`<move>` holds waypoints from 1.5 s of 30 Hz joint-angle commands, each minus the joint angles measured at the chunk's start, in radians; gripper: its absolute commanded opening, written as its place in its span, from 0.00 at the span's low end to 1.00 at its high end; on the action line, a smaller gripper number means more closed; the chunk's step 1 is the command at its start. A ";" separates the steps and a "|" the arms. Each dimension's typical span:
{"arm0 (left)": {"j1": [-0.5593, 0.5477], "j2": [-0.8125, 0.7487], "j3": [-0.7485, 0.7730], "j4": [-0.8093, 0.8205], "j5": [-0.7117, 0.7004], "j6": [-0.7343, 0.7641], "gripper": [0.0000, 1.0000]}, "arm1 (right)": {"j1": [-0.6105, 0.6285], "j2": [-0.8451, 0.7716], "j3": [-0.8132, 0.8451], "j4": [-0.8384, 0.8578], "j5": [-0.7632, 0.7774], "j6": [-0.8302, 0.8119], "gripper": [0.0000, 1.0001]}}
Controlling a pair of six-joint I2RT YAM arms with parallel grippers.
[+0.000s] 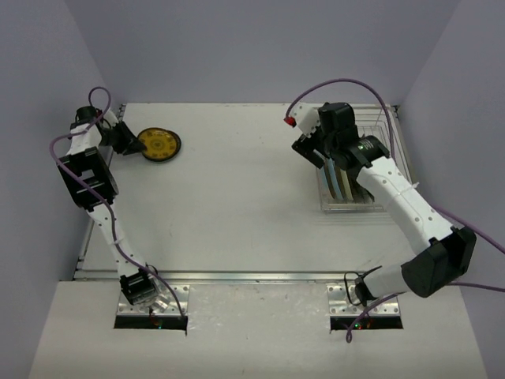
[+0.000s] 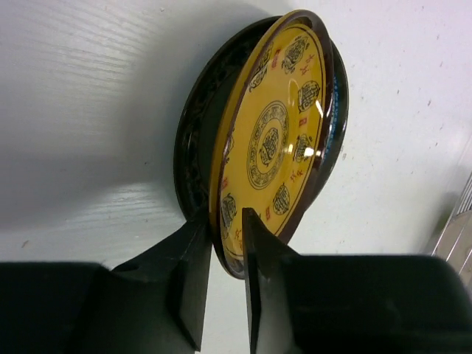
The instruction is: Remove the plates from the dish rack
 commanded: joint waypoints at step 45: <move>-0.594 -0.889 -0.610 0.369 -0.752 0.521 0.62 | -0.780 0.320 0.222 -0.322 -0.650 0.339 0.41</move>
